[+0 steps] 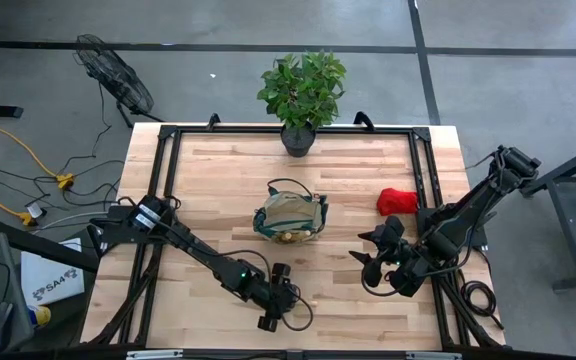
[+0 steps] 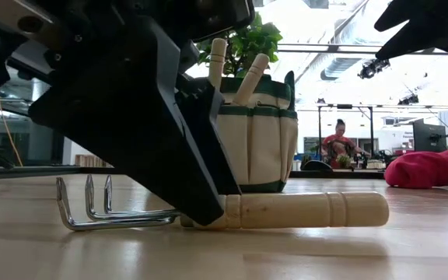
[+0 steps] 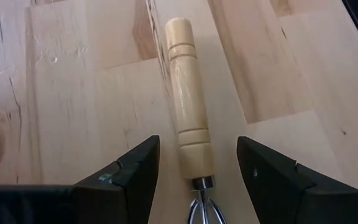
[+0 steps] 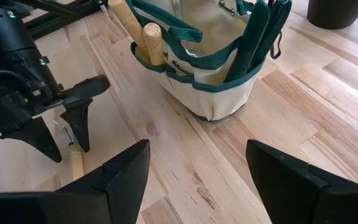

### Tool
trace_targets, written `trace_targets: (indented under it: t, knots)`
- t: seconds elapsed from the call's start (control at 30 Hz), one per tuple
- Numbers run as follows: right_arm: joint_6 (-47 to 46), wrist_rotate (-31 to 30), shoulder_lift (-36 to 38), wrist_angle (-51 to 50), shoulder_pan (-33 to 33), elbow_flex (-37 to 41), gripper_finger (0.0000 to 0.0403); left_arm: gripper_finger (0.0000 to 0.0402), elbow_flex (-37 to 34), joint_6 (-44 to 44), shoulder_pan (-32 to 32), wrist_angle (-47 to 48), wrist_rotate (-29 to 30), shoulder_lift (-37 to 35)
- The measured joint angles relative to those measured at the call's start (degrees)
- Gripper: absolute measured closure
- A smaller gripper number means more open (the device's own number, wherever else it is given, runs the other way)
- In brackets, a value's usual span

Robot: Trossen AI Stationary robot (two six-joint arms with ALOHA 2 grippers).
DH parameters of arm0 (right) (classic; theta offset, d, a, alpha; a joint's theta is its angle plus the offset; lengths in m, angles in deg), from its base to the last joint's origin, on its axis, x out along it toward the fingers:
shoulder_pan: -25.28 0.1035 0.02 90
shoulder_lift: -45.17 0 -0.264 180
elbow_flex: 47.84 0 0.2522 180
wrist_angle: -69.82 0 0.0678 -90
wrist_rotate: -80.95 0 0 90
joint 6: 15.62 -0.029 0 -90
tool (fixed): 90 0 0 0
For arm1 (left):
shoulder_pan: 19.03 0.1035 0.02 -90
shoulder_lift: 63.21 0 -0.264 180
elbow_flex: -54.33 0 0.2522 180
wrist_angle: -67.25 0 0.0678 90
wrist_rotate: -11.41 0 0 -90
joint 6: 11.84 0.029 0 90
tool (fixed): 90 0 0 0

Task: Pick & Place Garden tools in Gardening bag
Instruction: Put the brown hand rake into the gardening bag

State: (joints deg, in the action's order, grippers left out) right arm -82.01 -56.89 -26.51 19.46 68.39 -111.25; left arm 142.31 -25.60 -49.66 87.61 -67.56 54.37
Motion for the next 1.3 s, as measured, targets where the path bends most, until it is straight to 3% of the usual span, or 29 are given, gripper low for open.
trace_targets:
  t: [0.27,1.0,1.3]
  knots:
    - [0.02,0.0,0.0,-0.01,0.0,0.0,0.0144,0.0204,-0.05,0.04,0.0,0.43,-0.48,0.7]
    - [0.02,0.02,0.0,-0.02,0.02,0.0,0.0144,0.0341,0.09,0.44,-0.11,-0.86,-0.85,1.86]
    - [0.04,0.26,0.0,-0.04,0.0,0.0,0.0144,0.0343,-0.28,-2.22,-0.11,0.74,-1.26,-0.52]
